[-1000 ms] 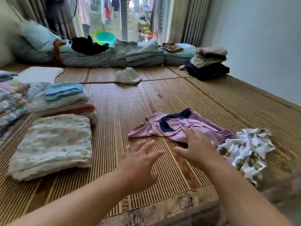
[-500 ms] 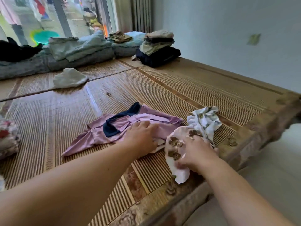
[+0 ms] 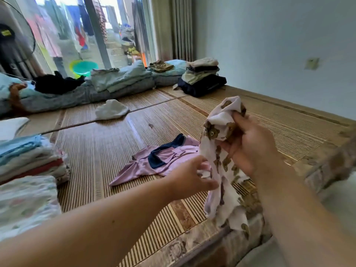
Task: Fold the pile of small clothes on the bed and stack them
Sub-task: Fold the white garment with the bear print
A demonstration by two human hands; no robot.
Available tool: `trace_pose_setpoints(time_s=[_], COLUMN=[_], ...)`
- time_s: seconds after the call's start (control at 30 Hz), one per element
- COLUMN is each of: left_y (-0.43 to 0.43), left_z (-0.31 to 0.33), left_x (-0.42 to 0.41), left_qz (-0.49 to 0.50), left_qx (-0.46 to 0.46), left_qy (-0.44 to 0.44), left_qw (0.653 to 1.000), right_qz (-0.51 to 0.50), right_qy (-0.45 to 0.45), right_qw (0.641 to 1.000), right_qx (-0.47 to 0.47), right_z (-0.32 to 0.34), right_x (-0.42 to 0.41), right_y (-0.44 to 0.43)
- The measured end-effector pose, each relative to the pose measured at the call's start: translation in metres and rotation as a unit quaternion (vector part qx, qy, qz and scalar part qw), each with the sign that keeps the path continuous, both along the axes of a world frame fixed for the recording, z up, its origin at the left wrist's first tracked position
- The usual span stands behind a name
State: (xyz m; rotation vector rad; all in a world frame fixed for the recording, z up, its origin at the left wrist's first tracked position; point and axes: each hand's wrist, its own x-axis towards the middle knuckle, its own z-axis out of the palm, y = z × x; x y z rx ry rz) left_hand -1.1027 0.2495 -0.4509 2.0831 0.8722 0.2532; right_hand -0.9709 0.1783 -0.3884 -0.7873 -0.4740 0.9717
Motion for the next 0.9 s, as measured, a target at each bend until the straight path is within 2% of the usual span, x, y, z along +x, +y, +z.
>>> trace_pose_setpoints(time_s=[0.1,0.17,0.27,0.37,0.43,0.5,0.57,0.67,0.8,0.9], left_y=[-0.005,-0.012,-0.028,-0.036,-0.031,-0.028,-0.032,-0.052,-0.073,-0.075], left_z=[0.019,0.029,0.038,0.05,0.059,0.07,0.079,0.089,0.092,0.096], left_x=[-0.034,-0.06,-0.092,-0.13,-0.162,-0.191,-0.204,-0.189,-0.153,-0.15], left_qz=[0.034,0.037,0.057,0.155,0.215,0.242,0.218,0.147,0.108,0.116], left_qx=[-0.081,-0.096,-0.011,0.083,0.081,0.062,0.036,0.014,0.034,0.064], left_qy=[-0.064,-0.075,-0.065,-0.029,-0.025,-0.059,-0.095,-0.1,-0.08,-0.038], left_qw=[0.994,0.992,0.996,0.984,0.973,0.967,0.971,0.984,0.99,0.99], right_qz=[0.02,0.036,0.057,0.053,0.037,0.025,0.035,0.057,0.046,0.032], right_qy=[0.018,0.006,-0.033,-0.067,-0.084,-0.106,-0.134,-0.161,-0.178,-0.2], right_qw=[0.997,0.996,0.995,0.994,0.994,0.993,0.99,0.985,0.983,0.979], right_qx=[0.065,0.082,0.079,0.069,0.058,0.042,0.029,0.021,0.026,0.021], right_z=[0.028,0.045,0.068,0.091,0.107,0.121,0.133,0.151,0.178,0.192], right_x=[-0.019,-0.035,-0.063,-0.084,-0.092,-0.099,-0.108,-0.123,-0.13,-0.121], right_y=[-0.009,-0.013,-0.014,-0.015,-0.016,-0.019,-0.022,-0.028,-0.043,-0.057])
